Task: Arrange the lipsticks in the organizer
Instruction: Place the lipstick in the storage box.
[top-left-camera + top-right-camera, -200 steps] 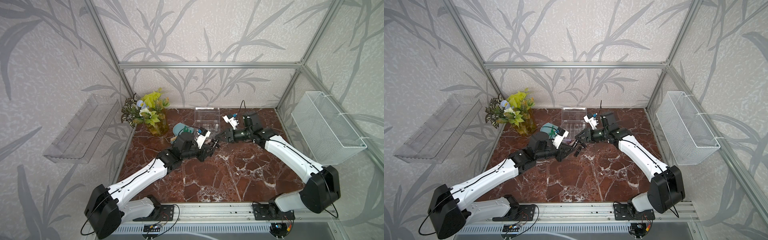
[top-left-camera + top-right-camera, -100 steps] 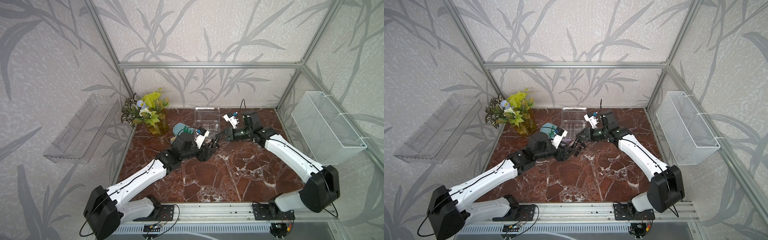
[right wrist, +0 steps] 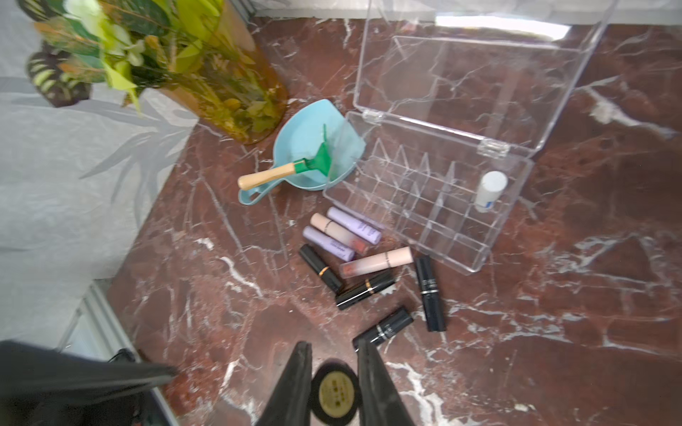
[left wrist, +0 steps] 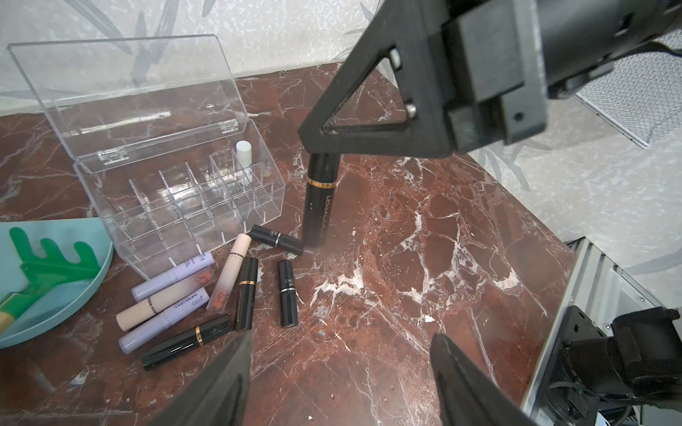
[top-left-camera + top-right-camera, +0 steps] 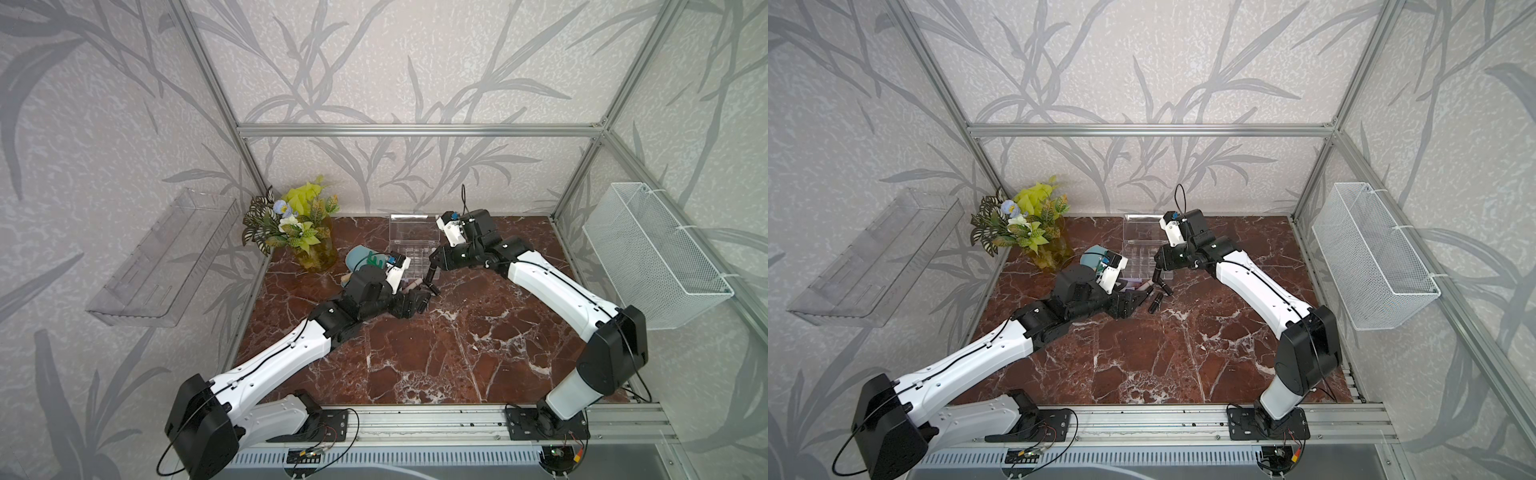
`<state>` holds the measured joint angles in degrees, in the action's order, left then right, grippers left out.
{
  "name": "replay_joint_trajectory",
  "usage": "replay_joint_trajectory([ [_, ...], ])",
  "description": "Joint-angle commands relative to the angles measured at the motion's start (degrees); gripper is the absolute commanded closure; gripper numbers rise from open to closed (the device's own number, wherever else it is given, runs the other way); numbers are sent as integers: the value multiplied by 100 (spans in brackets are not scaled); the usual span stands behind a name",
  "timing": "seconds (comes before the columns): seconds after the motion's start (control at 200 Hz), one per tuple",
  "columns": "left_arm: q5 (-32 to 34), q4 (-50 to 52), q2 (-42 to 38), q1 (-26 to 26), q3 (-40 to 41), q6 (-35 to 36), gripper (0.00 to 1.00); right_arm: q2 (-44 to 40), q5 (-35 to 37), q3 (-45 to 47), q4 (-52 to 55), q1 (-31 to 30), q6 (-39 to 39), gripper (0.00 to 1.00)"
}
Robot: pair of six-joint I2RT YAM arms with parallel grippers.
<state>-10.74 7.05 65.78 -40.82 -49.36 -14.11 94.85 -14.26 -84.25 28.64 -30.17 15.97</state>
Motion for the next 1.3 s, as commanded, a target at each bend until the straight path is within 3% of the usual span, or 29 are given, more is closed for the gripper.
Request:
replay_joint_trajectory([
  [0.0,217,155,-13,3,41,45,22,230,896,-271,-373,3,-398,83],
  [0.56,214,-66,310,59,239,119,23,1834,1479,-1389,-1270,50,-841,83],
  [0.78,440,-618,618,208,483,-83,26,2118,1547,-1475,-1530,116,-894,83],
  [1.295,18,-855,1035,617,523,-233,27,2635,1488,-1586,-2031,230,-744,83],
])
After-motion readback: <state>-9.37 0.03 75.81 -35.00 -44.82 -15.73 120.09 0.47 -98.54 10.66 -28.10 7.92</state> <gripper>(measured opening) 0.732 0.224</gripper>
